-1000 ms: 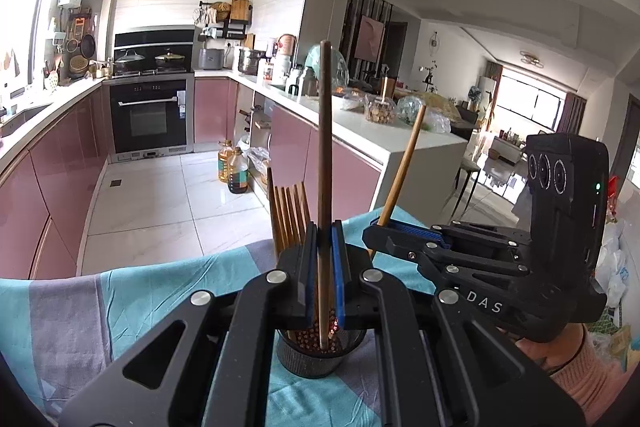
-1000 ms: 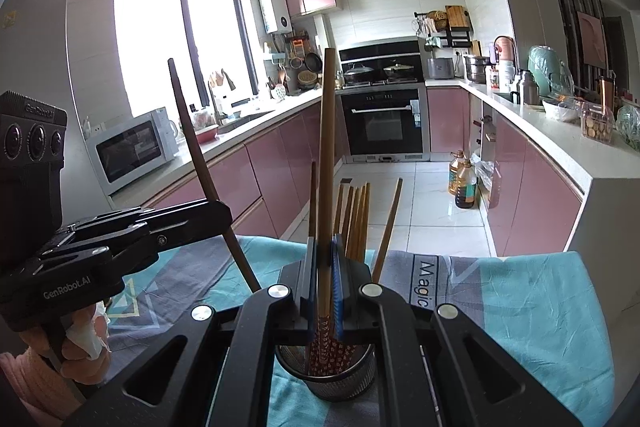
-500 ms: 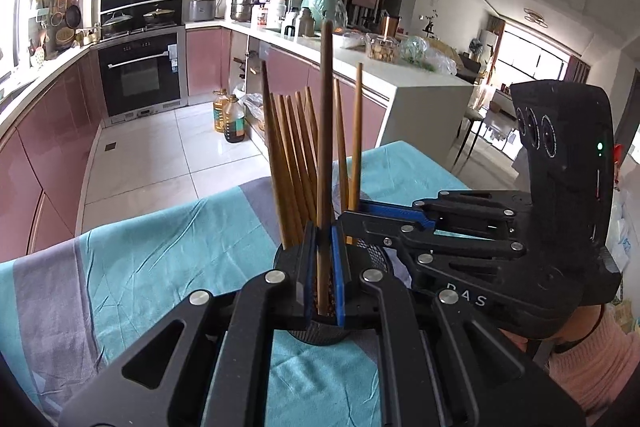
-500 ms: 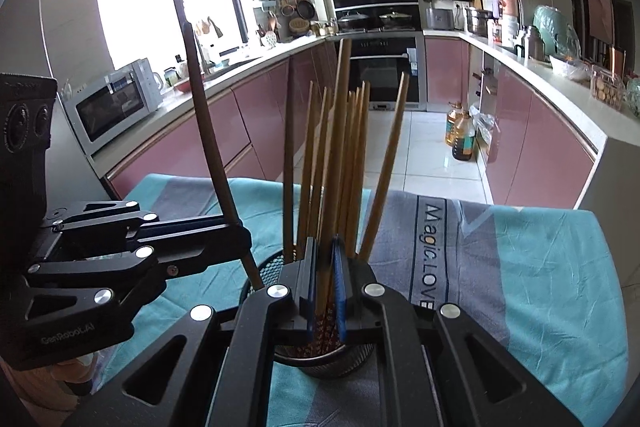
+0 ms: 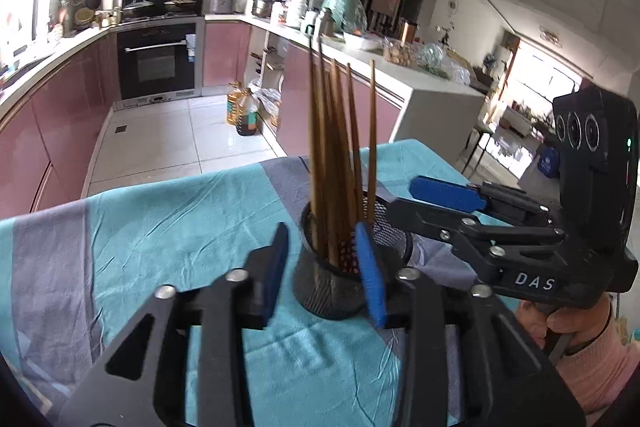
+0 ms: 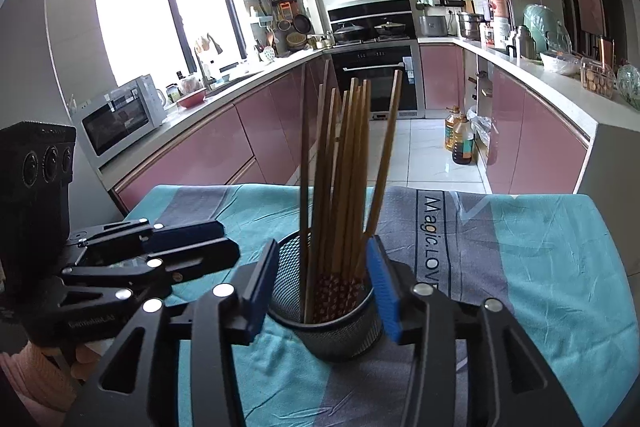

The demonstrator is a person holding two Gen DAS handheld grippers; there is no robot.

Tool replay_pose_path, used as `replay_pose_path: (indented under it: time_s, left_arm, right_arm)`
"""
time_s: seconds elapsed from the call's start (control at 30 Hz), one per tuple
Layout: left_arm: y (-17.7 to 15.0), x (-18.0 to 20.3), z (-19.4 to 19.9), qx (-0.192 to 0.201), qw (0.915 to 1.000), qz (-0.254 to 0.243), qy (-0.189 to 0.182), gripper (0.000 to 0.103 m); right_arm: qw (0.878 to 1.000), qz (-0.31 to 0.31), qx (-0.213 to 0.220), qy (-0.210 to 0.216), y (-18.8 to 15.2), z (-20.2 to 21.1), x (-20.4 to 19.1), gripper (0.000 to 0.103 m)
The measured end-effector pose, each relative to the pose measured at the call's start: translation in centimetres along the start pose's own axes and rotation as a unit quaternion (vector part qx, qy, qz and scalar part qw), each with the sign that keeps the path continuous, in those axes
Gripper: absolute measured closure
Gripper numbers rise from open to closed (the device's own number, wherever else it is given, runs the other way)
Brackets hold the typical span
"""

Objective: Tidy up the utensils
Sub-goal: 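Open both tools and pull them back from the mesh cup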

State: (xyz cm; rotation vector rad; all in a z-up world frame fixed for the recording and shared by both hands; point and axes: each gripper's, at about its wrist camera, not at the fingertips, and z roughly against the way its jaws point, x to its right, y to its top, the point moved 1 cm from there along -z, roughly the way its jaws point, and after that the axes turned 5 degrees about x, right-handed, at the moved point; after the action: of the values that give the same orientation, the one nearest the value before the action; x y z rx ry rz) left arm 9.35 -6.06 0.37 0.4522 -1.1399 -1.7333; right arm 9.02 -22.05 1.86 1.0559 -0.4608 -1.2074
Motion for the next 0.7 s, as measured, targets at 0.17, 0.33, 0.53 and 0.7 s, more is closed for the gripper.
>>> replay_pose_path:
  time_s: [0.17,0.33,0.53,0.7]
  left_arm:
    - [-1.7,-1.7,3.5,0.051,0.9967,0.008,0.063,0.035]
    - [-3.2,-2.6,7.3,0.104,0.9873,0.013,0.119,0.006]
    - [-4.4,-3.2,10.4,0.133,0.9795,0.011,0.151,0.006]
    - [-5.2,-3.5,12.4,0.151,0.9736,0.017,0.17,0.006]
  right_arm:
    - [0.999,0.015,0.028,-0.011,-1.4,1.3,-1.5,0.021]
    - [0.999,0.024,0.044,-0.021,-2.7,1.7,-3.0,0.007]
    - [0.997,0.028,0.071,-0.03,-3.9,2.1,-4.6,0.007]
    - [0.994,0.04,0.097,-0.044,-4.5,3.0,-5.8,0.007]
